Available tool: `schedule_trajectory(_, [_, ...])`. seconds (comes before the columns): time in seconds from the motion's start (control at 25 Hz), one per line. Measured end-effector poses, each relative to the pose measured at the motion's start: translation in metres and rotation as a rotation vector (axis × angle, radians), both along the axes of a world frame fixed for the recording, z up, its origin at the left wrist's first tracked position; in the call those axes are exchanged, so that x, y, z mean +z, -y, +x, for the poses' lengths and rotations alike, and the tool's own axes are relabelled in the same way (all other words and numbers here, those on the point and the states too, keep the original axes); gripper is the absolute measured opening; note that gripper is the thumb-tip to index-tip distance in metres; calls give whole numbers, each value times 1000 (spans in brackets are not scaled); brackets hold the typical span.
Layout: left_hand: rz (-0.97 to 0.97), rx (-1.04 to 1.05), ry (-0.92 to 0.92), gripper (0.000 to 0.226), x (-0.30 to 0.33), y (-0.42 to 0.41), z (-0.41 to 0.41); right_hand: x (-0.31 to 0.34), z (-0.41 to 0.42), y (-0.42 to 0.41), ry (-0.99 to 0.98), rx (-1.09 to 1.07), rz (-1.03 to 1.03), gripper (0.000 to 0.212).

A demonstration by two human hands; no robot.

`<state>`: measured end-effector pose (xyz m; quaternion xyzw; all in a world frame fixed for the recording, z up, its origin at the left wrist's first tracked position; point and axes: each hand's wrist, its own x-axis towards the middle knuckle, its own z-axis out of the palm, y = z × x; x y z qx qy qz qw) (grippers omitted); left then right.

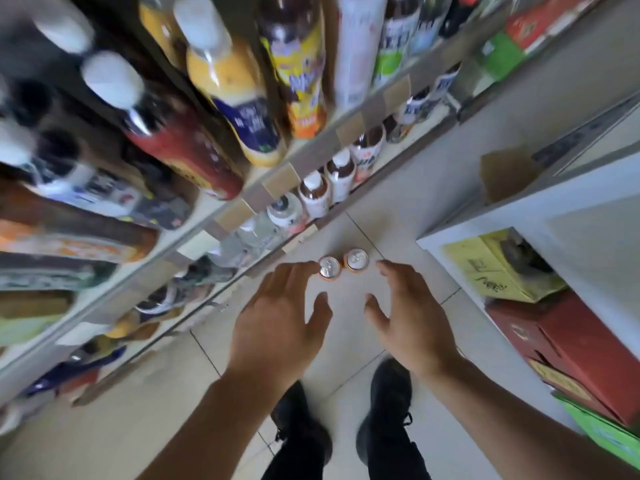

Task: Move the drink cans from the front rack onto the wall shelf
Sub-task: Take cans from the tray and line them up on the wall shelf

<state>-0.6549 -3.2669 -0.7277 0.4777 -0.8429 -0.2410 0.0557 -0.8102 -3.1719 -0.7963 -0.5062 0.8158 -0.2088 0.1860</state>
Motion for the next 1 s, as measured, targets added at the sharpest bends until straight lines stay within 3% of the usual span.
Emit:
schedule_trajectory(0.28, [82, -12, -44, 34, -109, 5, -10, -135, -12, 21, -73, 122, 153, 52])
schedule_trajectory(0.6, [111, 25, -43, 34, -200, 15, -11, -233, -17, 46, -179, 240, 388, 82])
schedule_trajectory(0.72, [145, 71, -15, 32, -211, 7, -2, -252, -22, 58, -107, 242, 481, 81])
schedule_trajectory(0.84, [174, 83, 32, 34, -210, -1, 0, -257, -26, 68, -123, 254, 466, 62])
schedule_trajectory(1.0, [184, 63, 24, 33, -189, 4, 3, -228, -24, 62, 4, 77, 440, 63])
